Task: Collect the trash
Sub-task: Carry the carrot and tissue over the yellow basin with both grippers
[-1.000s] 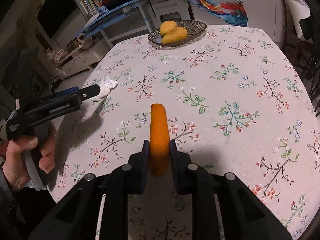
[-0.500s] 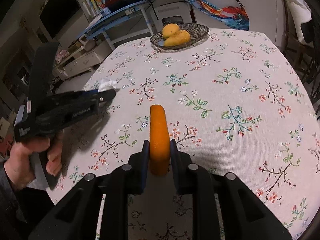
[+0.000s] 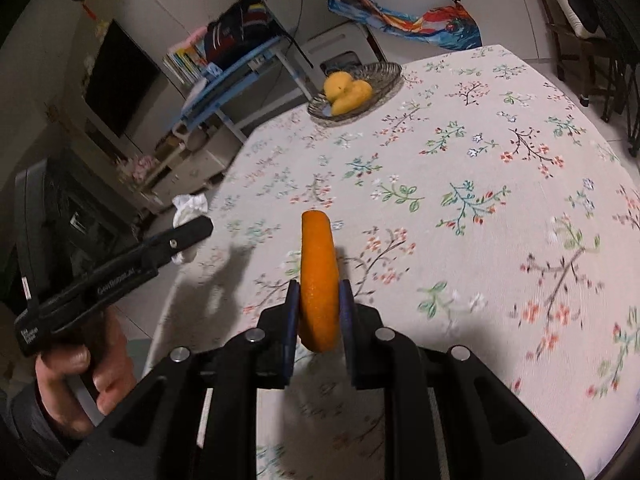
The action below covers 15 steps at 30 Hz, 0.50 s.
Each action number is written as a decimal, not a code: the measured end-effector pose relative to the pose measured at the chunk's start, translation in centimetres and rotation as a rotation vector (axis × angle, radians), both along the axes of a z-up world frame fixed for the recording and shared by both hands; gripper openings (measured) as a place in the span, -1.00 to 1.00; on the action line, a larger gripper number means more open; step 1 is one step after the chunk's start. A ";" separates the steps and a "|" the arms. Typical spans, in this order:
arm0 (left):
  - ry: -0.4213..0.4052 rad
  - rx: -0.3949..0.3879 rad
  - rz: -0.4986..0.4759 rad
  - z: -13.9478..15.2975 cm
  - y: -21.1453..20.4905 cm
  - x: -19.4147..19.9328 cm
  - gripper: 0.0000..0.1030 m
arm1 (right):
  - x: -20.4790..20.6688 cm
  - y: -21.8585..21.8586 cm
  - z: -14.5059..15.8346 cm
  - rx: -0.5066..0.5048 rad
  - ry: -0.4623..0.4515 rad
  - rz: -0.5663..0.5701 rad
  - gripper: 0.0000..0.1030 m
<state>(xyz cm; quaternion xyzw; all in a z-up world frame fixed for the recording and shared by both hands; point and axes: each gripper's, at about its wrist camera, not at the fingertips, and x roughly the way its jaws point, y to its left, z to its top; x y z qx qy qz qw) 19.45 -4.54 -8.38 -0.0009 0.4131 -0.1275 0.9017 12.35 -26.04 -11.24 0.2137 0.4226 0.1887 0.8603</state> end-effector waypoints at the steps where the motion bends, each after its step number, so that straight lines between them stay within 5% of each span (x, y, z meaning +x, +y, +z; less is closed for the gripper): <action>1: -0.004 -0.007 0.005 0.2 0.1 -0.7 -0.56 | -0.4 0.0 0.2 0.009 -0.007 -0.001 -0.61; 15: -0.058 0.025 0.037 1.3 0.6 -6.3 -0.55 | -4.0 -0.5 2.1 0.062 -0.081 -0.031 -0.61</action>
